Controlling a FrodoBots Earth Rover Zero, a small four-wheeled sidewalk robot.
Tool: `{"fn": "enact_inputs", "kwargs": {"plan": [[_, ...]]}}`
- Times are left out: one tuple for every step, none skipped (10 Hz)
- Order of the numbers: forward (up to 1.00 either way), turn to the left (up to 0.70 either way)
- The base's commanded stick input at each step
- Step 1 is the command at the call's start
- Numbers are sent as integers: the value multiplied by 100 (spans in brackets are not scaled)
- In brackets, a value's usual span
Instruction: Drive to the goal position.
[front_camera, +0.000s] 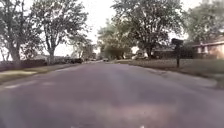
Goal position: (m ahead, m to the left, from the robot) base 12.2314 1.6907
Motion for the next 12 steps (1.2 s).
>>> {"fn": "enact_inputs", "kwargs": {"plan": [[100, 0], [100, 0], [100, 0], [100, 0], [100, 0], [100, 0], [100, -6], [100, -16], [100, -26], [100, -26], [100, -26], [100, -15]]}}
